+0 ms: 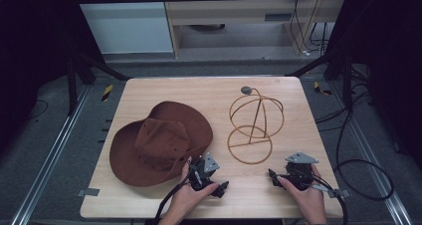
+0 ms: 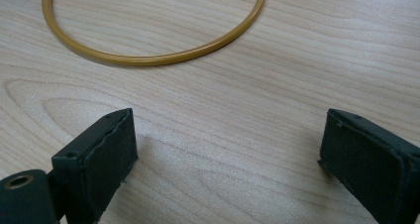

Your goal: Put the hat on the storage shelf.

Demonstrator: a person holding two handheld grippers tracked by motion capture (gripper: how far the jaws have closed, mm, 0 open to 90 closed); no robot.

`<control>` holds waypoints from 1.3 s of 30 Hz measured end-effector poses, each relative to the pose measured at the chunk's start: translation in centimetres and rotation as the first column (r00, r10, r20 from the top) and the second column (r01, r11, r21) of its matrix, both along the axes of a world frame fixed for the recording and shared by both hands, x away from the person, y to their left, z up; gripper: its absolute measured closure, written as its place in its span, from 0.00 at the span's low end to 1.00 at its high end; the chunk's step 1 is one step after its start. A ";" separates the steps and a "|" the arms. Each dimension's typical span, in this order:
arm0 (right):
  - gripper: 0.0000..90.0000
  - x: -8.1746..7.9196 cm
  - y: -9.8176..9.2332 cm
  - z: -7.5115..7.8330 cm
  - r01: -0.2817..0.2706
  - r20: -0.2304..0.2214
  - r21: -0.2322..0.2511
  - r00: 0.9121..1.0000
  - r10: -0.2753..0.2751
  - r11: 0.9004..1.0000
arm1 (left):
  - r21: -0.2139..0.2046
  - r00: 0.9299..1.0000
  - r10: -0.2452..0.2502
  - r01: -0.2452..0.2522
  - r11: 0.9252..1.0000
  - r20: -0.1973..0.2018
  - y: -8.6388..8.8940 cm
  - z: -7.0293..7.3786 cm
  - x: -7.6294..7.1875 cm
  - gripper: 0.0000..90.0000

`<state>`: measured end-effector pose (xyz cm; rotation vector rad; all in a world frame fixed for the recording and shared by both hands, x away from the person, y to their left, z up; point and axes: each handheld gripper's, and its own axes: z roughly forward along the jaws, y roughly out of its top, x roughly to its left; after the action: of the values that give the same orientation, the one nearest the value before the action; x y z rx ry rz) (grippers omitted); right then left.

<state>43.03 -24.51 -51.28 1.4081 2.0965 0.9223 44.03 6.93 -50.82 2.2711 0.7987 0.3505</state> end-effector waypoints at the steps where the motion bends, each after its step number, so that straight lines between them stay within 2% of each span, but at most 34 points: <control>1: 0.08 0.0 0.0 0.0 -0.001 0.000 0.000 1.000 0.001 1.000 | 0.010 1.000 -0.007 0.007 1.000 -0.009 -0.2 0.3 -0.1 0.02; 2: 0.08 0.0 0.0 0.0 -0.001 0.000 0.000 1.000 0.001 1.000 | 0.010 1.000 -0.007 0.007 1.000 -0.009 -0.2 0.3 -0.1 0.08; 3: 0.08 0.0 0.0 0.0 -0.001 0.000 0.000 1.000 0.001 1.000 | 0.026 1.000 -0.019 0.020 0.999 -0.004 -0.5 0.8 -0.2 0.08; 4: 0.08 0.0 0.0 0.0 -0.002 0.000 -0.001 1.000 0.002 1.000 | 0.048 0.999 -0.046 0.045 0.998 0.018 -0.9 1.6 -0.4 0.08; 5: 0.08 0.0 0.0 0.0 -0.003 0.000 -0.001 1.000 0.003 1.000 | 0.085 0.996 -0.081 0.077 0.993 0.049 -1.5 3.1 -0.7 0.05; 7: 0.08 0.0 0.0 0.0 -0.004 0.000 -0.001 1.000 0.004 1.000 | 0.131 0.991 -0.116 0.106 0.986 0.073 -1.9 4.9 -0.5 0.05; 8: 0.08 0.0 0.0 0.0 -0.005 0.000 -0.001 1.000 0.005 1.000 | 0.131 0.991 -0.116 0.106 0.986 0.073 -1.9 4.9 -0.5 0.05; 9: 0.08 0.0 0.0 0.0 -0.004 0.000 -0.002 1.000 0.004 1.000 | 0.179 0.987 -0.143 0.128 0.976 0.078 -2.0 6.5 0.1 0.05; 10: 0.08 0.0 0.0 0.0 -0.003 0.000 -0.002 1.000 0.003 1.000 | 0.192 0.985 -0.154 0.137 0.972 0.077 -1.9 7.2 0.6 0.05; 11: 0.08 0.0 0.0 0.0 -0.003 0.000 -0.002 1.000 0.003 1.000 | 0.192 0.985 -0.154 0.137 0.972 0.077 -1.9 7.2 0.6 0.05; 12: 0.08 0.0 0.0 0.0 -0.005 0.000 -0.001 1.000 0.005 1.000 | 0.217 0.985 -0.168 0.154 0.964 0.044 -1.6 8.1 1.8 0.05; 13: 0.08 0.0 0.0 0.0 -0.005 0.000 -0.001 1.000 0.005 1.000 | 0.217 0.985 -0.168 0.154 0.964 0.044 -1.6 8.1 1.8 0.06; 15: 0.08 0.0 0.0 0.0 -0.005 0.000 -0.002 1.000 0.005 1.000 | 0.246 0.987 -0.161 0.154 0.957 0.011 -0.9 8.7 3.1 0.07; 16: 0.08 0.0 0.0 0.0 -0.005 0.000 -0.003 1.000 0.005 1.000 | 0.270 0.988 -0.154 0.148 0.951 0.000 -0.1 9.3 4.2 0.07; 17: 0.08 0.0 0.0 0.0 -0.005 0.000 -0.003 1.000 0.005 1.000 | 0.270 0.988 -0.154 0.148 0.951 0.000 -0.1 9.3 4.2 0.07; 18: 0.08 0.0 -0.1 0.0 -0.006 0.000 -0.003 1.000 0.006 1.000 | 0.283 0.989 -0.148 0.145 0.948 -0.009 0.7 10.0 5.1 0.07; 19: 0.08 0.0 -0.1 0.0 -0.007 0.000 -0.003 1.000 0.007 1.000 | 0.283 0.989 -0.148 0.145 0.948 -0.009 0.7 10.0 5.1 0.07; 21: 0.08 0.0 -0.1 0.0 -0.007 0.000 -0.003 1.000 0.007 1.000 | 0.282 0.992 -0.126 0.125 0.951 -0.016 2.1 11.1 6.2 0.06; 23: 0.08 0.0 -0.1 0.0 -0.007 0.000 -0.003 1.000 0.007 1.000 | 0.284 0.994 -0.110 0.109 0.953 -0.014 2.6 11.5 6.4 0.04; 24: 0.08 0.0 -0.1 0.0 -0.007 0.000 -0.003 1.000 0.007 1.000 | 0.293 0.994 -0.107 0.105 0.950 -0.012 3.1 11.9 6.6 0.04; 26: 0.08 0.0 -0.1 0.0 -0.007 0.000 -0.002 1.000 0.007 1.000 | 0.349 0.994 -0.110 0.099 0.932 0.009 4.8 13.1 6.9 0.05; 28: 0.08 0.0 -0.1 0.0 -0.007 0.001 -0.003 1.000 0.007 1.000 | 0.358 0.995 -0.092 0.078 0.930 0.023 6.1 14.0 7.4 0.05; 30: 0.08 0.0 -0.1 0.0 -0.007 0.001 -0.003 1.000 0.007 1.000 | 0.355 0.997 -0.072 0.056 0.933 0.030 7.4 15.0 8.0 0.05; 31: 0.08 0.0 -0.1 0.0 -0.007 0.001 -0.003 1.000 0.007 1.000 | 0.355 0.997 -0.072 0.056 0.933 0.030 7.4 15.0 8.0 0.06; 32: 0.08 0.0 -0.1 0.0 -0.006 0.000 -0.002 1.000 0.006 1.000 | 0.342 0.998 -0.045 0.031 0.939 0.034 8.7 15.9 8.6 0.06; 36: 0.08 0.0 -0.1 0.0 -0.007 -0.001 -0.002 1.000 0.007 1.000 | 0.342 0.999 -0.012 -0.004 0.940 0.043 10.4 17.0 9.6 0.07; 37: 0.08 0.0 -0.1 0.0 -0.009 -0.001 -0.001 1.000 0.009 1.000 | 0.345 0.999 0.007 -0.022 0.938 0.046 11.2 17.5 10.1 0.07; 39: 0.08 0.0 -0.1 0.0 -0.009 -0.001 -0.001 1.000 0.009 1.000 | 0.350 0.999 0.012 -0.027 0.936 0.044 11.5 17.7 10.4 0.07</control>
<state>43.01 -24.58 -51.27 1.4003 2.1059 0.9246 54.42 18.41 -33.10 2.5772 0.7872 0.5883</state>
